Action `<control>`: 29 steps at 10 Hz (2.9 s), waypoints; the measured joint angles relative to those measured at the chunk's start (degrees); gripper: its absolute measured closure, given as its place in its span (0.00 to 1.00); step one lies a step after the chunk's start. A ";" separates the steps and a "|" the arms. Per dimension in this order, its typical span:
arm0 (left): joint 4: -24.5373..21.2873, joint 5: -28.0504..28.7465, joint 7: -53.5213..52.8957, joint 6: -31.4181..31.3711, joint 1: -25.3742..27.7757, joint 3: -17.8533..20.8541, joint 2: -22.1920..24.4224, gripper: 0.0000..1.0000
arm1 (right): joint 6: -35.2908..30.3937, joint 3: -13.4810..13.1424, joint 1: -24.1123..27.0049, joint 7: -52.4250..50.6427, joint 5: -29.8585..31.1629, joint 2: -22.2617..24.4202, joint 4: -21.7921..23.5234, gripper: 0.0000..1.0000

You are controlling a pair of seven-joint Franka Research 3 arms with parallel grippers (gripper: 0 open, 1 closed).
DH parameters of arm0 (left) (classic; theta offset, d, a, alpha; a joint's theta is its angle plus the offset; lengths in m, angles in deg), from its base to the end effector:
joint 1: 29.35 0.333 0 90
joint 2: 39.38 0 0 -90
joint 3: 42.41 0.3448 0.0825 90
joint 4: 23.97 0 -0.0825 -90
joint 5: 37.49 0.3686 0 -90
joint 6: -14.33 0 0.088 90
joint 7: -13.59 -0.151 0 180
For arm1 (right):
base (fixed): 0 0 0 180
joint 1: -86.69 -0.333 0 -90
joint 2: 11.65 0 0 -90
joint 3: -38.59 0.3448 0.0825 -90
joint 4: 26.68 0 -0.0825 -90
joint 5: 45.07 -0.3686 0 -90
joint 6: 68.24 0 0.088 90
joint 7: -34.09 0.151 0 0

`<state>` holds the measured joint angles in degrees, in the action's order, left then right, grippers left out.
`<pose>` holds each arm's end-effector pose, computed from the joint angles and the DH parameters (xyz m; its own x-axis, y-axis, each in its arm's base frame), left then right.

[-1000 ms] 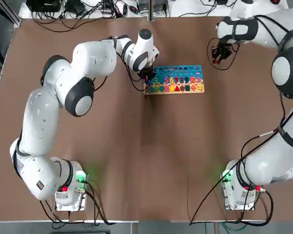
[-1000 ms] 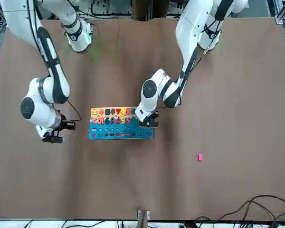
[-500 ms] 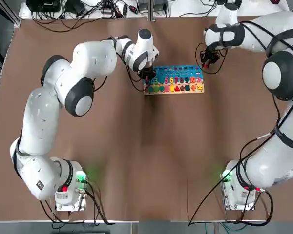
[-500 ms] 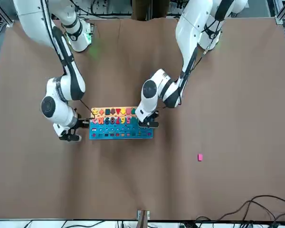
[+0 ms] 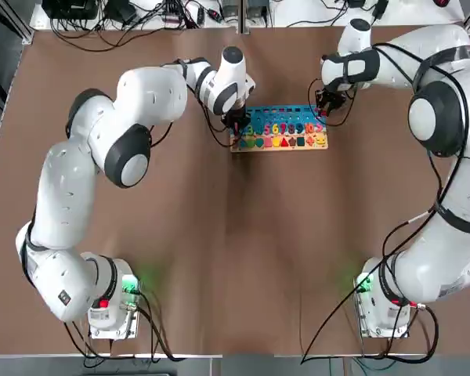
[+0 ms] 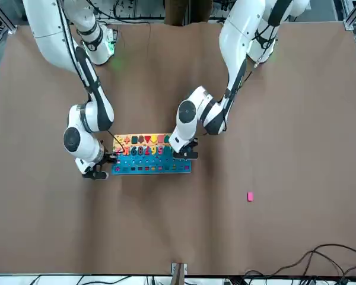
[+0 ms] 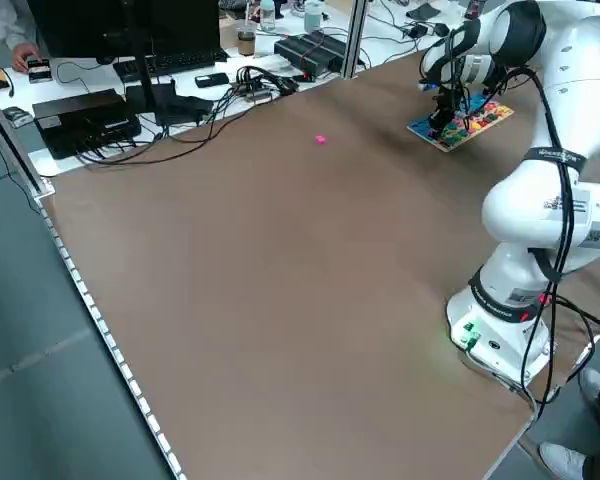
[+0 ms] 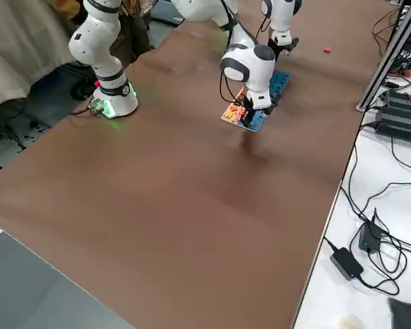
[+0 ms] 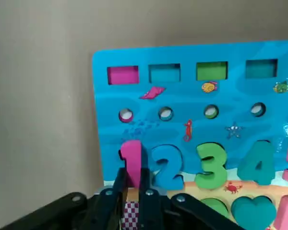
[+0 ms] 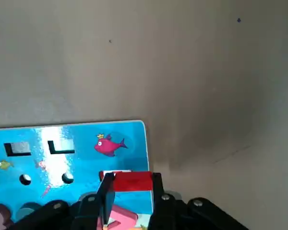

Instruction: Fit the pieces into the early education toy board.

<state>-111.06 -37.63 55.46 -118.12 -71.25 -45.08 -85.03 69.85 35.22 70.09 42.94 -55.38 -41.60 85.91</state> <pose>0.5150 -0.5007 0.1745 0.9991 -0.0318 -0.0268 -0.0312 -0.9992 0.0231 0.5921 0.1463 0.1915 0.9944 -0.0521 -0.0916 -0.0583 -0.9961 -0.0667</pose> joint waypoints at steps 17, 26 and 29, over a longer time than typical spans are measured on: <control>-0.08 -0.30 1.25 0.08 0.04 0.00 0.00 0.86 | -0.05 0.11 -1.37 2.24 -0.07 -1.48 -0.54 0.64; -0.01 -0.30 1.25 1.89 0.10 0.03 0.16 0.86 | -0.05 0.12 -1.78 2.75 -0.07 -2.11 -1.17 0.64; 0.01 -0.30 1.23 1.92 0.10 0.03 0.17 0.86 | -0.03 -0.11 -1.76 3.05 -1.52 -2.26 -1.29 0.51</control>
<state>-111.05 -37.93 56.69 -116.20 -71.15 -45.04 -84.86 69.82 35.11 68.33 45.99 -56.89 -43.86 84.62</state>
